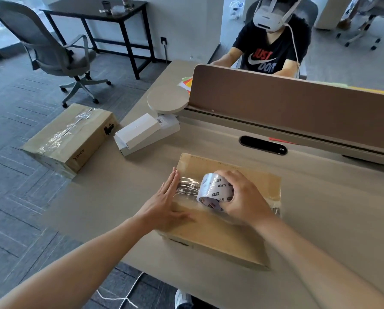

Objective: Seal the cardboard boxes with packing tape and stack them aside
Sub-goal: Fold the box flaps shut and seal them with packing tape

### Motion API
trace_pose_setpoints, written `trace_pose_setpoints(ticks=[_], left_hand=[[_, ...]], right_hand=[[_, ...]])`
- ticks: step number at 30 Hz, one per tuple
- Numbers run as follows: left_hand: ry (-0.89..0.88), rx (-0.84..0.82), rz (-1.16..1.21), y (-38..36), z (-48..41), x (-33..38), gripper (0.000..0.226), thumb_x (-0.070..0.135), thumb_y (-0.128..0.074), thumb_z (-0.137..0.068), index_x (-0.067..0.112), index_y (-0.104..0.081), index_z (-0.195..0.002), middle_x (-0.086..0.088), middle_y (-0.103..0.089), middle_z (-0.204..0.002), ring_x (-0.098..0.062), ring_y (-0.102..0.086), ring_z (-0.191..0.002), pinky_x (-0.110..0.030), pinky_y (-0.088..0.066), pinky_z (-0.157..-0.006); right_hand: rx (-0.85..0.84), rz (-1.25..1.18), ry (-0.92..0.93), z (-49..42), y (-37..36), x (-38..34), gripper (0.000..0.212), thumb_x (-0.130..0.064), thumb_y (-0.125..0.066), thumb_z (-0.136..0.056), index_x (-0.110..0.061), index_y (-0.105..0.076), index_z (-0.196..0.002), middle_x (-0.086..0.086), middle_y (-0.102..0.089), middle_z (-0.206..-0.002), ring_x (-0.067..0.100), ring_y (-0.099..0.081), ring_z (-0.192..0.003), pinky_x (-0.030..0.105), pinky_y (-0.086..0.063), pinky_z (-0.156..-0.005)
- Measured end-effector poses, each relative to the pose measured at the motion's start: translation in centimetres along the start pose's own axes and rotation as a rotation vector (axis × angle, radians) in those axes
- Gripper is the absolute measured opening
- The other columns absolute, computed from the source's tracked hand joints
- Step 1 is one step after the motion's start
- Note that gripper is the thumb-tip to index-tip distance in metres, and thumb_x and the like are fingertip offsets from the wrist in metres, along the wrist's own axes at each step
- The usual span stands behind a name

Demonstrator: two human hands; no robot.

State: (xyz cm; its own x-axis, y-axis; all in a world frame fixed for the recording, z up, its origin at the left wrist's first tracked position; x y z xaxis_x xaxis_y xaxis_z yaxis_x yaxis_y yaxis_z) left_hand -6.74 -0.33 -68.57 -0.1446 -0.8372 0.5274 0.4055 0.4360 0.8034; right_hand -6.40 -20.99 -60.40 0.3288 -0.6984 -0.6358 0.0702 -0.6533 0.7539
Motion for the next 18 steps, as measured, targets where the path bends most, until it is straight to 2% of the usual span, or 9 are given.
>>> trace_pose_setpoints(ticks=[4,7,11,18], left_hand=[[-0.036,0.025,-0.161,0.1,-0.2,0.0,0.137,0.099,-0.041,-0.059,0.024,0.024,-0.153,0.014,0.033,-0.157,0.000,0.028,-0.144,-0.035,0.007,-0.124],[-0.037,0.016,-0.201,-0.1,-0.3,-0.1,0.135,0.101,-0.034,-0.059,0.024,0.025,-0.152,0.015,0.034,-0.156,-0.001,0.030,-0.144,-0.036,0.009,-0.124],[-0.036,0.009,-0.247,-0.2,-0.4,-0.2,0.130,0.100,-0.032,-0.063,0.025,0.027,-0.152,0.014,0.035,-0.156,-0.001,0.031,-0.143,-0.037,0.010,-0.124],[-0.100,0.067,-0.439,0.1,-0.1,0.7,0.121,0.096,-0.024,-0.074,0.019,0.031,-0.150,0.006,0.034,-0.158,-0.008,0.032,-0.145,-0.039,0.011,-0.123]], right_hand=[[-0.041,0.057,-0.003,0.2,0.5,-0.2,0.072,-0.060,-0.059,-0.065,-0.027,-0.053,-0.129,-0.007,-0.056,-0.109,0.014,-0.059,-0.093,0.032,-0.051,-0.077],[-0.051,0.141,0.014,0.2,1.1,-0.1,0.072,-0.056,-0.055,-0.067,-0.026,-0.054,-0.132,-0.005,-0.058,-0.110,0.019,-0.061,-0.099,0.030,-0.050,-0.078],[-0.114,0.245,-0.001,0.3,1.6,0.4,0.078,-0.054,-0.079,-0.068,-0.027,-0.053,-0.136,-0.005,-0.057,-0.108,0.019,-0.059,-0.100,0.031,-0.048,-0.080],[-0.128,0.310,-0.040,-0.1,1.3,-0.3,0.077,-0.057,-0.078,-0.066,-0.028,-0.052,-0.133,-0.002,-0.055,-0.104,0.023,-0.058,-0.101,0.032,-0.047,-0.082]])
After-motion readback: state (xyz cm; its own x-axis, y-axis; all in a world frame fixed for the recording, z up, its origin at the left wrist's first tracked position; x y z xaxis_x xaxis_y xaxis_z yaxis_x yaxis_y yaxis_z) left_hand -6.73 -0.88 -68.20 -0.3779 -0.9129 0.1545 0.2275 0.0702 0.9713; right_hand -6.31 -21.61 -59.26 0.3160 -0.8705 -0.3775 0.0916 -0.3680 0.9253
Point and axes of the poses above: each hand's wrist, its own z-axis away from the middle knuckle, its own y-axis out of the back of the hand, x = y × z, the point moved 8 cm from there along -z, towards the middle knuckle
